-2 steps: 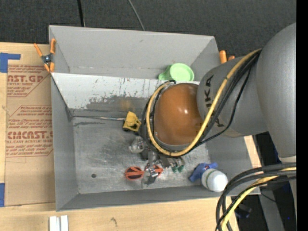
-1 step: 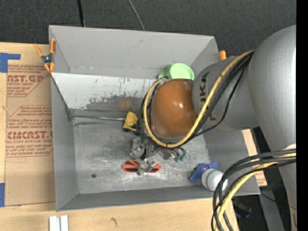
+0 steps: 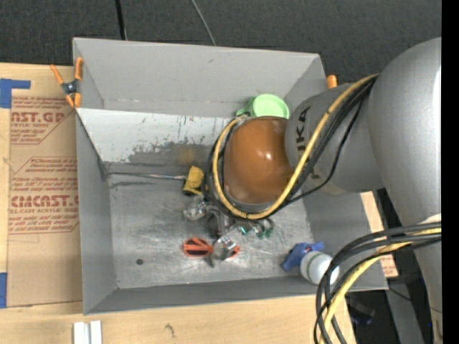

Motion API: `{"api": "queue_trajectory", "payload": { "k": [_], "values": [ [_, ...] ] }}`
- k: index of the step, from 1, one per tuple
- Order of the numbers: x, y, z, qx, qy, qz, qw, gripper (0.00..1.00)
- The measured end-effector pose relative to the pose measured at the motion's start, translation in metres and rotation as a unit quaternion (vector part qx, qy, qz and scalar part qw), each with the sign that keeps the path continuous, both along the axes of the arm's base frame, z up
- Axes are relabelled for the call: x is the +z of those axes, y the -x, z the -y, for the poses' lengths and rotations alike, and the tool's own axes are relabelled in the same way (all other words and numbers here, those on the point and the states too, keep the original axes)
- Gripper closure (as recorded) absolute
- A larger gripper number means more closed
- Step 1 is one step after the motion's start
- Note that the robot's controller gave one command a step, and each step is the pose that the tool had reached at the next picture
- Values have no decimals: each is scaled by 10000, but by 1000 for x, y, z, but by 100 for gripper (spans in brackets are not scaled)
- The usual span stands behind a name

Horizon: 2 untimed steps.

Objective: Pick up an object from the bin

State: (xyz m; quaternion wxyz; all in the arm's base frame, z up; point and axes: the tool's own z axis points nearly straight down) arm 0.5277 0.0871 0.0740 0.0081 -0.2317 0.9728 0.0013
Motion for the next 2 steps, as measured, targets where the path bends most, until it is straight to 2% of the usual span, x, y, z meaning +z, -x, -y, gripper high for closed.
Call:
{"api": "queue_trajectory", "payload": {
  "k": [1, 2],
  "values": [
    [1, 2, 2, -1, 28, -73, 10000, 100],
    [0, 0, 0, -1, 2, -2, 10000, 0]
  ]
}}
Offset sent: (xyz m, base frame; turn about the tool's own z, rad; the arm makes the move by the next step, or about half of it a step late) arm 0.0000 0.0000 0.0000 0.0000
